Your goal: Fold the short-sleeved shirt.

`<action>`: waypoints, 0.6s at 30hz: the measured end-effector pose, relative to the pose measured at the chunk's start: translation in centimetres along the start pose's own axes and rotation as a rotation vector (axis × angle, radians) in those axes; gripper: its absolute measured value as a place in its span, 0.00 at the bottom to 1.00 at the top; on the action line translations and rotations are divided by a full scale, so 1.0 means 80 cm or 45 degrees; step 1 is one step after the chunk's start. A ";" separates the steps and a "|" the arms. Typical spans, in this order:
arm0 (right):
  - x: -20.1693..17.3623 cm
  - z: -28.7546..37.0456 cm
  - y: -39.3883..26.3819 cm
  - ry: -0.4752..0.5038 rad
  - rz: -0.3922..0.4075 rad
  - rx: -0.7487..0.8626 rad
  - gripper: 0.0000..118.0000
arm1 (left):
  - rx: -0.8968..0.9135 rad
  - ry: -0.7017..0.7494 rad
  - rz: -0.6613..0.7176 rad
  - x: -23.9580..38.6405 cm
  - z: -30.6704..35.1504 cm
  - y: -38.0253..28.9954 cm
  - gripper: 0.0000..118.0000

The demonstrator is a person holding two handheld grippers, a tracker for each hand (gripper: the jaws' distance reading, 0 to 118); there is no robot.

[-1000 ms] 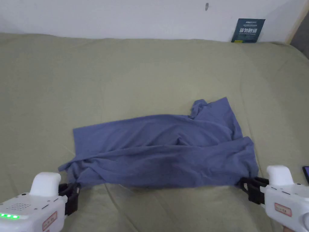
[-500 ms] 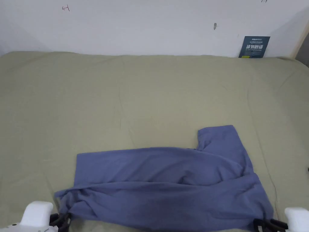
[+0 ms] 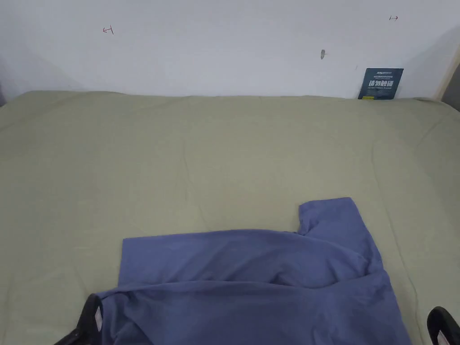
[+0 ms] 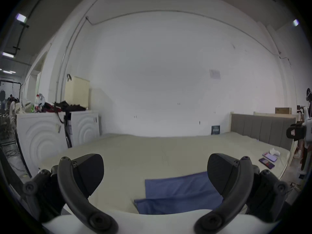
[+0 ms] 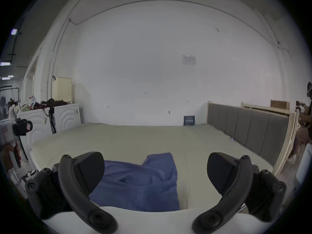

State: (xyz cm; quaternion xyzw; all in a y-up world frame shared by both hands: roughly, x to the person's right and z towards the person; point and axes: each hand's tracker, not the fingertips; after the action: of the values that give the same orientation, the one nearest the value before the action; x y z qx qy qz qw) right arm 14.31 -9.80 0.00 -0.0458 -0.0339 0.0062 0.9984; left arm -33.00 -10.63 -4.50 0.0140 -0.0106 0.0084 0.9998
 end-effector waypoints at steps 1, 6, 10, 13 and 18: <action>-0.002 0.000 0.003 0.000 0.012 -0.009 1.00 | -0.012 0.009 -0.006 0.001 -0.001 0.004 1.00; -0.004 -0.016 0.001 0.054 0.044 -0.114 0.50 | -0.166 -0.052 0.029 -0.004 -0.029 0.013 0.91; -0.006 -0.037 -0.002 0.062 -0.005 -0.178 0.00 | -0.224 0.117 -0.108 0.005 -0.061 0.003 0.00; -0.013 -0.051 -0.003 0.058 -0.019 -0.180 0.00 | -0.419 0.008 -0.019 0.003 -0.114 -0.002 0.00; -0.024 -0.089 -0.006 0.130 -0.043 -0.247 0.00 | -0.853 -0.074 0.130 -0.020 -0.256 -0.050 0.00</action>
State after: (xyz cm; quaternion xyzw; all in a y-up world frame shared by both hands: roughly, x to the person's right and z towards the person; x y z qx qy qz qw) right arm 12.91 -10.94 -7.15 -0.1420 0.0157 -0.0162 0.9896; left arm -34.08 -14.10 -25.07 -0.3156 -0.0418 0.0539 0.9464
